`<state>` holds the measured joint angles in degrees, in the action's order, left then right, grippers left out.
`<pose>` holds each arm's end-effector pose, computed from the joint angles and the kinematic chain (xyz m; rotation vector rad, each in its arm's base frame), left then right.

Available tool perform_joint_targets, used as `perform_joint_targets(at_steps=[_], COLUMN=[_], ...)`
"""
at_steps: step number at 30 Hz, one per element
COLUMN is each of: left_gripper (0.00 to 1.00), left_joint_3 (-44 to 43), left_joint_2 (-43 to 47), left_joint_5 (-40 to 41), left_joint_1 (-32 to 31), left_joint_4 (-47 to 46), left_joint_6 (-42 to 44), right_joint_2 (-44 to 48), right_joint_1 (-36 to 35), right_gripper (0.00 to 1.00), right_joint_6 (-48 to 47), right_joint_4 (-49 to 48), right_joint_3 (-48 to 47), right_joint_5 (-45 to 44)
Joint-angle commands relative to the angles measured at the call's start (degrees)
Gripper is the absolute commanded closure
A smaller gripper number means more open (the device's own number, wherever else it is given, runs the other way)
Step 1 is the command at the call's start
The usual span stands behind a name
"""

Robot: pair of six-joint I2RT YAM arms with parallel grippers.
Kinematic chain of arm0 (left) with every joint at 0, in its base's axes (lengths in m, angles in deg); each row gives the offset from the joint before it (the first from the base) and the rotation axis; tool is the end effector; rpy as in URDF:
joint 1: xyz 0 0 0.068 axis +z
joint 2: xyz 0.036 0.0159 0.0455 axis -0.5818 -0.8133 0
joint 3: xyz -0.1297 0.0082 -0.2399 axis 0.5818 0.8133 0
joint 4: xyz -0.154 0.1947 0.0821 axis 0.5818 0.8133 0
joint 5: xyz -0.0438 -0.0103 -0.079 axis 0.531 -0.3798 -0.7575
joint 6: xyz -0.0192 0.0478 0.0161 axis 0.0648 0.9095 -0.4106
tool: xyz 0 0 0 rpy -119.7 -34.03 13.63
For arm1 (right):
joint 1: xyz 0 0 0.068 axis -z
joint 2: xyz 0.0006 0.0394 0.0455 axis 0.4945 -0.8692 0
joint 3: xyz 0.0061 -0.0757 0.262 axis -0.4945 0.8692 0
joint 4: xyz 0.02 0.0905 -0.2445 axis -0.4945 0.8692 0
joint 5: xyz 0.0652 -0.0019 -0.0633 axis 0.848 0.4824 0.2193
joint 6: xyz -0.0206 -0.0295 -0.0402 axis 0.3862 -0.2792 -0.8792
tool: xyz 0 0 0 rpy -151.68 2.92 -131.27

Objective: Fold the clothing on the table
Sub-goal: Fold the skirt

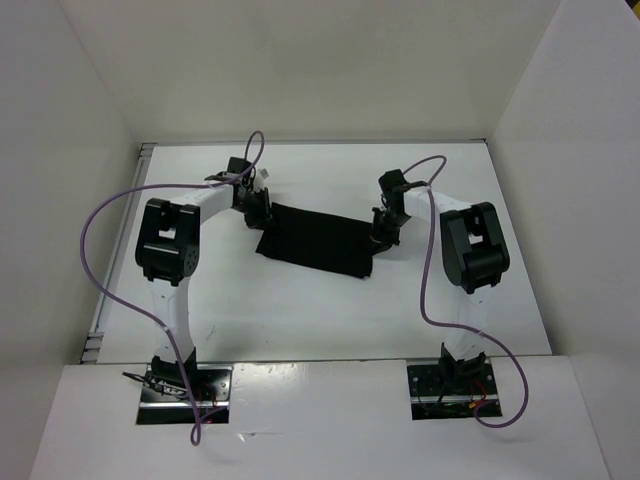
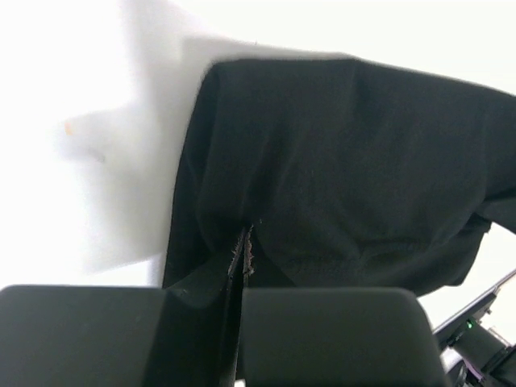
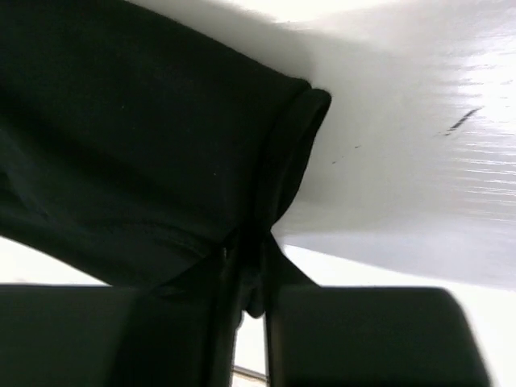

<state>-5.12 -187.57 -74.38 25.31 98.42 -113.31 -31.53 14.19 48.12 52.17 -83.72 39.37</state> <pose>0.4392 -0.0939 0.1520 -0.2518 2.6717 -0.7548 0.3686 0.1106 0.1469 0.2575 2.9769 0.4540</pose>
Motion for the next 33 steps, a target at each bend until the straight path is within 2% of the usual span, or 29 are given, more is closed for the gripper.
perform_joint_targets(at_steps=[1,2,7,11,18,20,21,29,33], left_gripper=[0.99,0.99,0.96,0.93,0.93,0.93,0.93,0.93,0.93], left_joint_3=[0.9,0.9,-0.2,-3.4,-20.5,-26.3,-31.8,-45.0,-53.1], left_joint_2=[5.8,6.8,10.8,9.7,-4.4,-10.6,-13.9,-23.7,-28.9], left_joint_5=[-0.9,-1.5,-2.6,-10.1,-15.1,-17.0,-16.1,-18.5,-18.0], left_joint_1=[0.2,0.2,-1.0,-1.8,-5.3,-6.5,-7.7,-9.9,-10.6], left_joint_4=[2.3,2.3,6.4,7.2,7.7,12.1,13.1,14.2,18.5], left_joint_6=[0.5,0.5,4.2,6.1,8.4,11.9,11.9,9.2,9.2], right_joint_2=[-1.5,-1.5,-1.5,-1.5,-2.1,-2.1,-2.1,-1.6,-2.1], right_joint_1=[1.1,1.6,2.7,3.2,3.2,3.2,3.2,3.2,3.2], right_gripper=[0.93,1.00,1.00,1.00,1.00,1.00,1.00,1.00,1.00], right_joint_6=[2.0,2.5,-1.0,-3.8,-4.4,-4.4,-4.4,-4.4,-4.4], right_joint_4=[-6.5,-6.5,-3.3,-0.7,-0.2,-0.2,-0.2,-0.2,-0.2], right_joint_3=[3.7,3.8,1.6,0.2,-0.3,-0.3,-0.3,0.9,0.9], right_joint_5=[-0.6,-1.6,-4.0,-5.4,-4.9,-4.9,-4.9,-3.2,-3.2])
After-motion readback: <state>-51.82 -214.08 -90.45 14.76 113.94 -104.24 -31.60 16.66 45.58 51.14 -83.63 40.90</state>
